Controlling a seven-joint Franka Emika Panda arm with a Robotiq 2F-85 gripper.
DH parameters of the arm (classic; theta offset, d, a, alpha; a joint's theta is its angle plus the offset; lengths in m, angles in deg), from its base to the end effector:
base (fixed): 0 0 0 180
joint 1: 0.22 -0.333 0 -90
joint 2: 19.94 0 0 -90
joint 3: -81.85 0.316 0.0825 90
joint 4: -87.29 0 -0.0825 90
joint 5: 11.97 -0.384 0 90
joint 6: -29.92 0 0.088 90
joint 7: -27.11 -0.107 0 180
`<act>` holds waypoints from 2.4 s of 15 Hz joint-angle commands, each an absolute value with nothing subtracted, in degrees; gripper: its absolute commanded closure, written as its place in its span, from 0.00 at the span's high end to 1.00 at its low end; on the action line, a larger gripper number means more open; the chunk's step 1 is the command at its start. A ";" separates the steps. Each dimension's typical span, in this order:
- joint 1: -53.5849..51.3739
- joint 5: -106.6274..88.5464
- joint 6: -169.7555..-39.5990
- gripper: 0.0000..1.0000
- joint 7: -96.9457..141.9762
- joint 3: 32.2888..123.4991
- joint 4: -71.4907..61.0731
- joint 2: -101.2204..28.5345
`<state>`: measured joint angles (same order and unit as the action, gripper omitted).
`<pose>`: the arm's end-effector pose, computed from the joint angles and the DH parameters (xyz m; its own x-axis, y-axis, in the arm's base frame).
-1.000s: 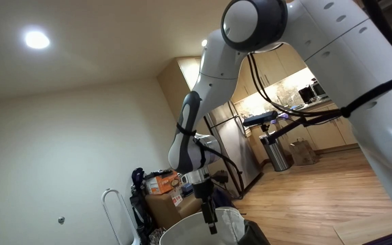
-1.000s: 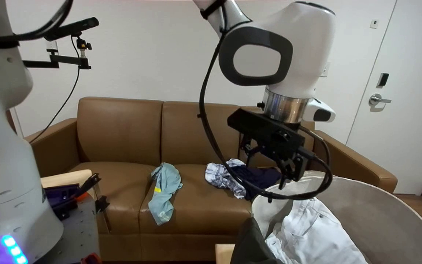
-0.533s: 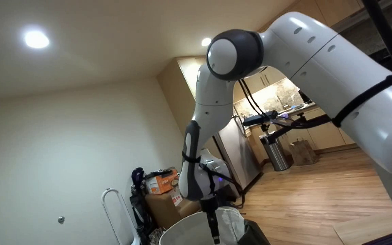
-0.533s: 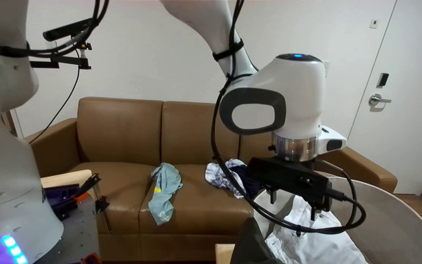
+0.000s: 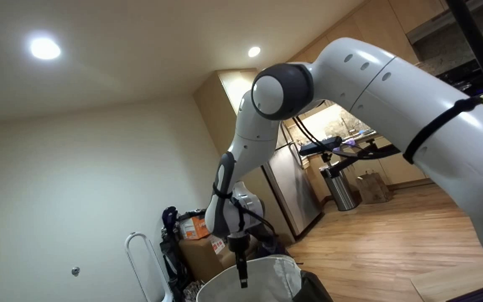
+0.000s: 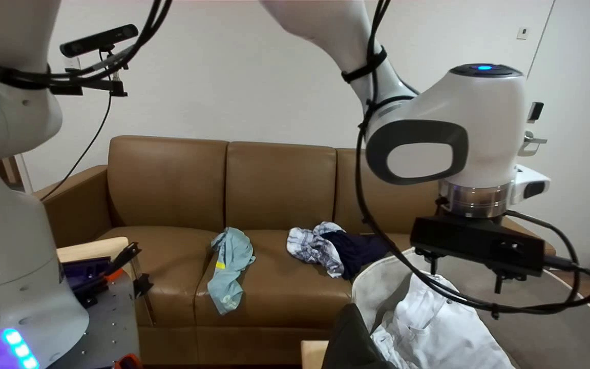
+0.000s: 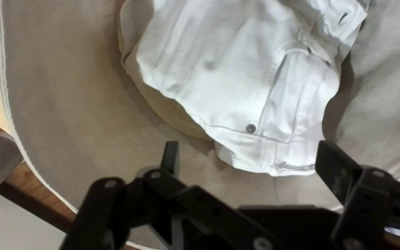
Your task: Remove the white short from the carrier bag and put it on the couch
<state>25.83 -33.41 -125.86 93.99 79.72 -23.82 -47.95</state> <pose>0.5657 -0.3164 0.2584 0.8825 0.3590 0.3038 0.3301 -0.9330 0.1437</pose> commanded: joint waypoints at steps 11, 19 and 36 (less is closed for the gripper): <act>35.45 -36.11 -107.73 1.00 97.43 84.31 0.25 -62.76; 47.24 -46.11 -97.37 1.00 112.93 92.80 5.25 -69.18; 37.68 -39.61 -89.28 1.00 107.13 86.67 10.08 -72.56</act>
